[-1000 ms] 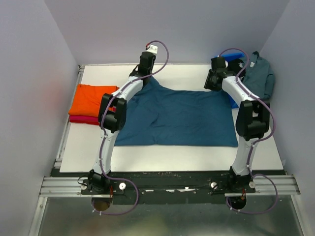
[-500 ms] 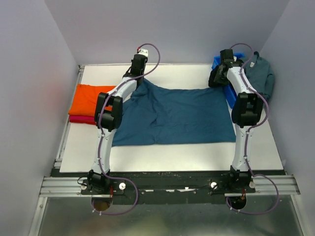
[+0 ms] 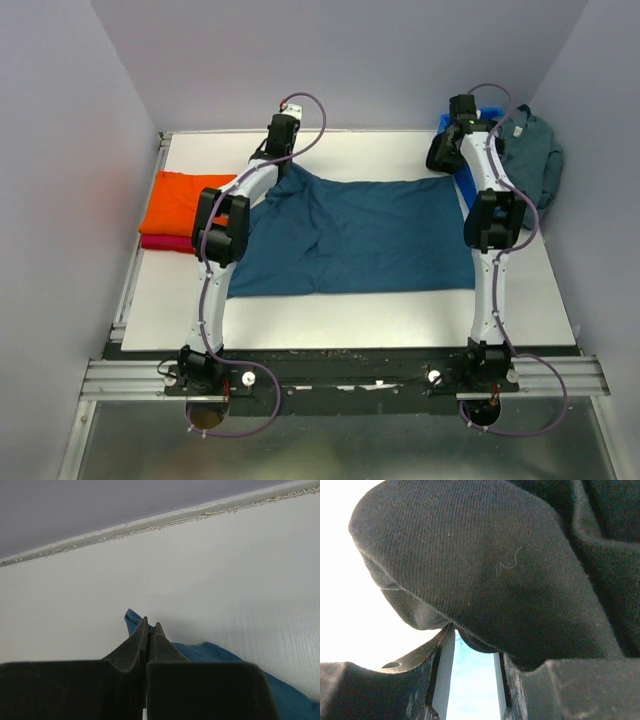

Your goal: Fold and stack the t-shirts

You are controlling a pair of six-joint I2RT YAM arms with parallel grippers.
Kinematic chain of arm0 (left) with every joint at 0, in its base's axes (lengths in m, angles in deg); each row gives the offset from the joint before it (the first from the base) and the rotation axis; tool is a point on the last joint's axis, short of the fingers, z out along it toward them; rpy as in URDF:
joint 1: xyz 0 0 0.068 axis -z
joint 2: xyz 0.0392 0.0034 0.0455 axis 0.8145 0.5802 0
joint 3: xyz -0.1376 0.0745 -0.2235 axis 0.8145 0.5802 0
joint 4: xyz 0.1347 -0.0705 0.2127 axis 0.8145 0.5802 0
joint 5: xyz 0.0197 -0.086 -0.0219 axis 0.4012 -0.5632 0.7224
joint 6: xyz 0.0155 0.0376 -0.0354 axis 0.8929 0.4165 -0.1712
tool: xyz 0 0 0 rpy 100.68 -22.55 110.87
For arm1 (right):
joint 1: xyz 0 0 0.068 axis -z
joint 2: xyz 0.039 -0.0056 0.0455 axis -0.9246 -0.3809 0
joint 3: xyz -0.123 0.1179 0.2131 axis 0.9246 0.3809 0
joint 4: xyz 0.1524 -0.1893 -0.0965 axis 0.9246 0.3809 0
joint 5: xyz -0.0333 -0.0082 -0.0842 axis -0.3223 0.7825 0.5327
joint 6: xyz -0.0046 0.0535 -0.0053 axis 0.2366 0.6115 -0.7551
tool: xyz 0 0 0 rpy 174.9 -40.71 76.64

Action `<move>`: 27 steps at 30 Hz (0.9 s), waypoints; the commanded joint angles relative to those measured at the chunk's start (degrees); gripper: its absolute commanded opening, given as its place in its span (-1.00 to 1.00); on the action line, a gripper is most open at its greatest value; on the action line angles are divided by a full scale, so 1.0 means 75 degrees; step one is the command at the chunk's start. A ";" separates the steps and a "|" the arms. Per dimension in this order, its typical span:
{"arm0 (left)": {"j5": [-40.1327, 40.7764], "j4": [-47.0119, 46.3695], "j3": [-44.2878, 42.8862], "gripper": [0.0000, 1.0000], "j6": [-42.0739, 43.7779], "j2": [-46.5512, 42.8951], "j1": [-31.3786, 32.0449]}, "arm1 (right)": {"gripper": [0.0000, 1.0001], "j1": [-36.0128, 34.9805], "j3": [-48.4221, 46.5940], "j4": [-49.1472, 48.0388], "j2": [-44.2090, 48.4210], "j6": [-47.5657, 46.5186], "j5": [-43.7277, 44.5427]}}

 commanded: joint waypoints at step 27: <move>-0.0505 0.0090 -0.0335 -1.00 -0.0133 -0.0086 -0.0004 | -0.12 0.0607 0.2639 -0.1563 0.1464 -0.0353 -0.1284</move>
